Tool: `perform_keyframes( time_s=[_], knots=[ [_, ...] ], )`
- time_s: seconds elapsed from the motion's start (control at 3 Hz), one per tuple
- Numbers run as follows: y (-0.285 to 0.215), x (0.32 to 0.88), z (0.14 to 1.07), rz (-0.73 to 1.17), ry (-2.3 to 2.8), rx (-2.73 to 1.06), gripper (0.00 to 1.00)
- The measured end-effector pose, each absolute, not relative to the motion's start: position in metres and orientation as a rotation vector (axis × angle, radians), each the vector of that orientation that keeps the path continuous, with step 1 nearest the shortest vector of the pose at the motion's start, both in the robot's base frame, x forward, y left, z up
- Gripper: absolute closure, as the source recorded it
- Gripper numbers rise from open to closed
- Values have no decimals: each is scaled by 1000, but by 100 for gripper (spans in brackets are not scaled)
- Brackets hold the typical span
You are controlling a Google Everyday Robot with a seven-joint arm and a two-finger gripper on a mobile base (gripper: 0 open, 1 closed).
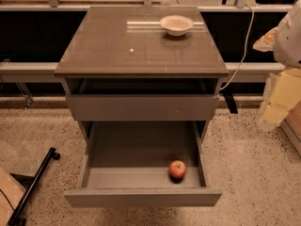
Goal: Pick apple from middle drawer and place on counter
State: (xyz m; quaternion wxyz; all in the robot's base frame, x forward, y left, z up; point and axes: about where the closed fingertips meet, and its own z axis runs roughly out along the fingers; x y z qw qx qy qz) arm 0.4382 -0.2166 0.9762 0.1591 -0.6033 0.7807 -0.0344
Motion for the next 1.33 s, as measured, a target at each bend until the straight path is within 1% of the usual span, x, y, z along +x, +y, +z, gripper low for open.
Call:
perform_keyframes(
  time_s=[0.33, 0.67, 1.0, 1.33],
  knots=[
    [-217, 440, 976, -102, 2220, -1716, 0],
    [-226, 448, 960, -43, 2184, -1655, 0],
    [-233, 473, 940, 35, 2125, -1545, 0],
    [-233, 473, 940, 35, 2126, -1545, 0]
  ],
)
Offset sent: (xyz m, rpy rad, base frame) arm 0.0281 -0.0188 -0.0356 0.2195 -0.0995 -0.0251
